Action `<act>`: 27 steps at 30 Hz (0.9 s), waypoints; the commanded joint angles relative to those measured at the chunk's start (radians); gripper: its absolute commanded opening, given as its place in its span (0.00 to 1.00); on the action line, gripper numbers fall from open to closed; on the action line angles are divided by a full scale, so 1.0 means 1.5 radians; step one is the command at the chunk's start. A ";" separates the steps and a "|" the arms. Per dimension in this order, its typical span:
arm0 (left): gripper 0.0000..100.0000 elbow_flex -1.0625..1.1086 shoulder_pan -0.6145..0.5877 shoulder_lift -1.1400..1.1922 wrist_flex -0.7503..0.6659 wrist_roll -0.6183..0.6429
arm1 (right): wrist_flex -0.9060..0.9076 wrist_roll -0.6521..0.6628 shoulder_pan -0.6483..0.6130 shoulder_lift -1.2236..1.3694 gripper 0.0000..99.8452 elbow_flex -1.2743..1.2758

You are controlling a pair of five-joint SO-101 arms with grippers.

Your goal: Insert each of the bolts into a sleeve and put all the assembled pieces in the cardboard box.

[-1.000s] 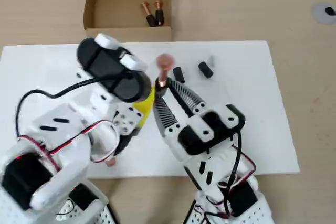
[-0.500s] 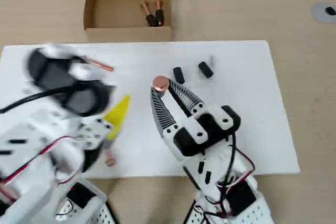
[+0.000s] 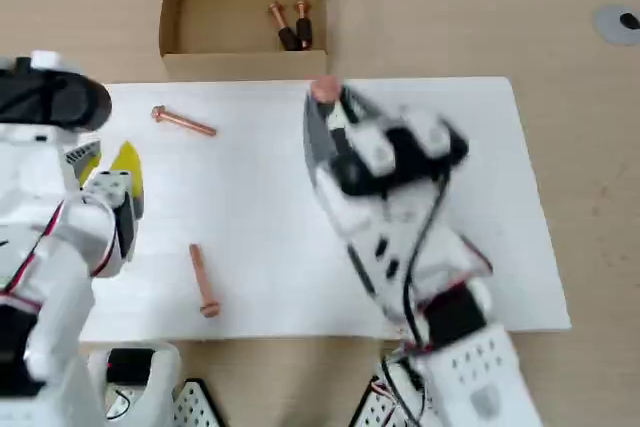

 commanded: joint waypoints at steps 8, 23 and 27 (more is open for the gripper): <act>0.10 0.148 -0.026 -0.001 -0.009 -0.043 | -0.021 0.004 0.102 0.717 0.01 -0.665; 0.10 0.219 -0.024 -0.001 -0.013 -0.046 | -0.025 0.077 0.122 1.414 0.01 -1.398; 0.10 0.222 -0.020 -0.001 -0.011 -0.046 | -0.020 0.077 0.123 1.566 0.01 -1.535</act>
